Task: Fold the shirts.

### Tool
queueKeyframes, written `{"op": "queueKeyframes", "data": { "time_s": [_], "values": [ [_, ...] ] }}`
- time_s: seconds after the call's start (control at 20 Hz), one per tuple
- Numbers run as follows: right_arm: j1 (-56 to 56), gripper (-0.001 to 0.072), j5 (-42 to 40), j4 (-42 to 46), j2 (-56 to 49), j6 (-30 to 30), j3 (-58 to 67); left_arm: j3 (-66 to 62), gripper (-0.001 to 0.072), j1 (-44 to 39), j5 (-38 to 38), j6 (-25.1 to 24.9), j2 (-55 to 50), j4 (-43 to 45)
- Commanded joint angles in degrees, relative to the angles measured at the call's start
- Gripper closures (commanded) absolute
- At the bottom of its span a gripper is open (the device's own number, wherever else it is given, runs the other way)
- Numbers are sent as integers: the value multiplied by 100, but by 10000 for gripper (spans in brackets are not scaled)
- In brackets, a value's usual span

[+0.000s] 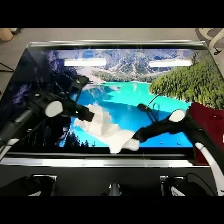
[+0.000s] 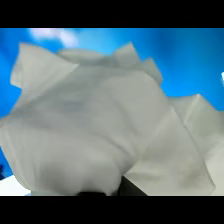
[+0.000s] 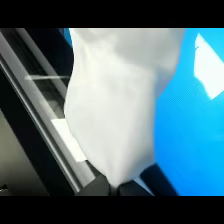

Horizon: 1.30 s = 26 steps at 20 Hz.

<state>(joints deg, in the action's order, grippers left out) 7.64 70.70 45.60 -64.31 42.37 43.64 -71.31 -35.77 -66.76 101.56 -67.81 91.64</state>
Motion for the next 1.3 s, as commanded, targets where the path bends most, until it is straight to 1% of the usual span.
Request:
{"op": "queueKeyframes", "data": {
  "time_s": [0.0,0.1,0.2,0.25,0.3,0.35,0.45,0.5,0.6,0.65,0.7,0.75,0.8,0.85,0.9,0.95,1.05,1.1,1.15,1.2,1.25],
  "values": [
    [-817,693,728,833,1185,-109,1812,-1104,681,2,-439,-59,756,616],
    [-1292,694,527,1156,2009,-105,3145,-1976,681,-4,-420,63,1287,518],
    [-1355,694,24,1340,2719,129,4087,-2653,681,-4,-94,719,1840,426],
    [-1355,694,-168,1316,2990,203,4306,-2765,681,-4,101,964,2094,409],
    [-1355,694,-227,1377,3233,409,4419,-2765,681,-4,214,1058,2330,367],
    [-1355,694,-170,1523,3416,654,4437,-2752,681,-2,127,1056,2474,278],
    [-1355,694,131,1751,3593,1257,4437,-2752,681,-2,-389,1056,2546,83],
    [-1355,694,273,1746,3604,1377,4437,-2739,681,-4,-662,1054,2520,46],
    [-1355,694,695,1928,3528,1370,4437,-2448,681,-2,-927,1054,2490,26],
    [-1355,694,1088,2057,3421,1375,4437,-2168,681,-2,-968,1054,2485,24],
    [-1355,694,1668,2179,3237,1384,4422,-1784,681,-2,-984,1054,2463,-9],
    [-1355,694,2363,2308,3018,1519,4382,-1344,681,-2,-979,1056,2422,-111],
    [-1355,693,2857,2411,2767,1757,4216,-800,681,-2,-977,1054,2337,-221],
    [-1355,693,3029,2402,2575,1803,3858,-214,681,-2,-966,1054,2203,-332],
    [-1355,693,2911,2389,2455,1799,3394,337,681,-2,-833,1051,2028,-439],
    [-1355,693,2557,2409,2352,1685,2815,896,681,-2,-439,1047,1781,-616],
    [-1355,693,1456,2435,2116,1150,1687,1589,681,4,525,798,1147,-975],
    [-1355,693,669,2444,1906,1141,1158,1698,681,11,850,728,695,-1071],
    [-1355,693,144,2358,1650,1176,817,1641,681,11,988,728,236,-1088],
    [-1355,692,-168,2216,1388,1185,669,1449,681,46,979,702,-251,-1121],
    [-1355,692,-337,2057,1128,1202,654,1191,681,116,914,494,-651,-1228]
  ]
}}
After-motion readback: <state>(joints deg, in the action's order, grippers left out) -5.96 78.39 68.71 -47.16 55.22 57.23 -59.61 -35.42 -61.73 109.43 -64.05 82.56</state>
